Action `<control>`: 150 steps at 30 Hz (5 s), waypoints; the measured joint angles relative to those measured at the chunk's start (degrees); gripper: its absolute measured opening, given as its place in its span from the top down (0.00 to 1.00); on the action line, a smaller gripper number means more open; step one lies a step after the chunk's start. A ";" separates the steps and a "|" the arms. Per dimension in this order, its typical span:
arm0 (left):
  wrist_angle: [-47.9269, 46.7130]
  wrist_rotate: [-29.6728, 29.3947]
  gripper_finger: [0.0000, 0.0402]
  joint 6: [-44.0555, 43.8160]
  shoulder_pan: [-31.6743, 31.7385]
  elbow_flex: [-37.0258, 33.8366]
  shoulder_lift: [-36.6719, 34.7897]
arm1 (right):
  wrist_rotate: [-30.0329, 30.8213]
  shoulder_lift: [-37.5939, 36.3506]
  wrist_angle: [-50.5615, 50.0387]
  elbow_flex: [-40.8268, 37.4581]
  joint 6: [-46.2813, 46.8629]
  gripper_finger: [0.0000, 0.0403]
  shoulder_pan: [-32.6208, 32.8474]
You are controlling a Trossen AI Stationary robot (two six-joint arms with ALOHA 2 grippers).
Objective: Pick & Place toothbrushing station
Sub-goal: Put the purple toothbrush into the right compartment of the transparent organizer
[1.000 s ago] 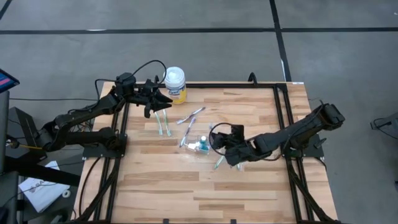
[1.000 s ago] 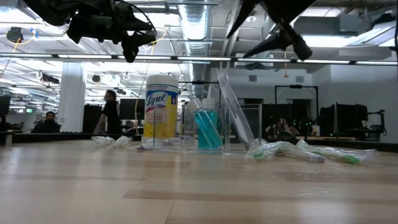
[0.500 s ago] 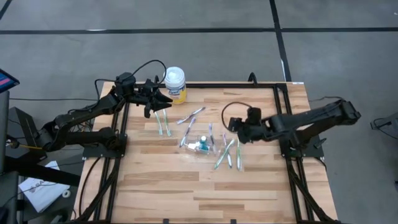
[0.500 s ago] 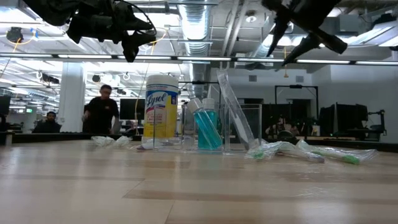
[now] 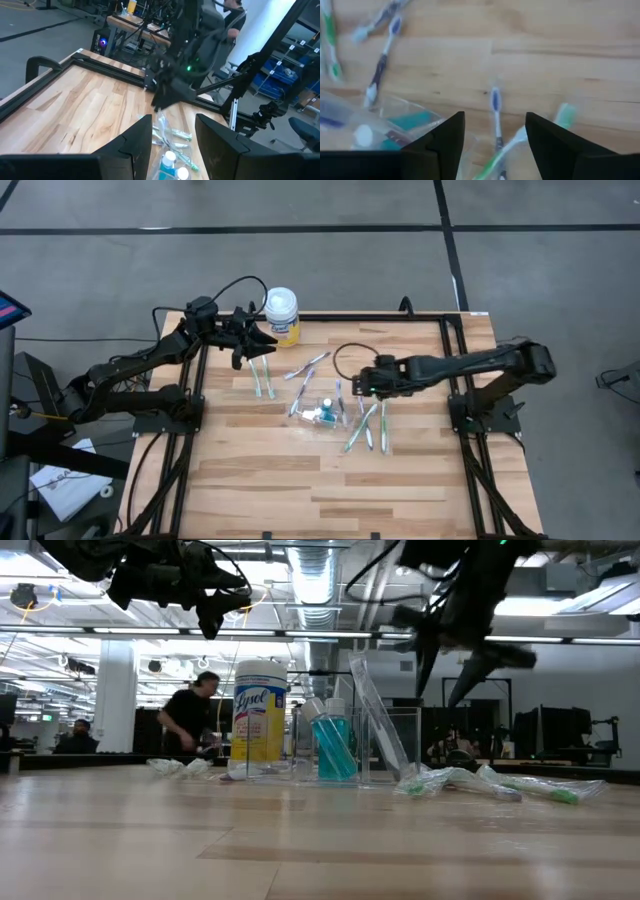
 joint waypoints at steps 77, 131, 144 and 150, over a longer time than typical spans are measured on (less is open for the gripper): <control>-0.11 0.01 0.64 -2.56 0.00 0.00 0.00 | 1.40 -0.18 15.02 -10.05 -5.62 1.00 -9.26; -0.68 -3.92 0.64 -1.13 0.04 0.00 0.00 | 50.25 2.82 45.02 -8.84 -25.02 1.00 18.50; -0.83 -3.90 0.64 0.85 0.05 0.00 0.00 | 49.62 8.24 46.57 -8.87 -19.26 1.00 22.06; -0.83 -3.90 0.64 2.06 0.04 0.00 0.00 | 47.13 8.22 44.32 -8.87 -19.09 1.00 22.00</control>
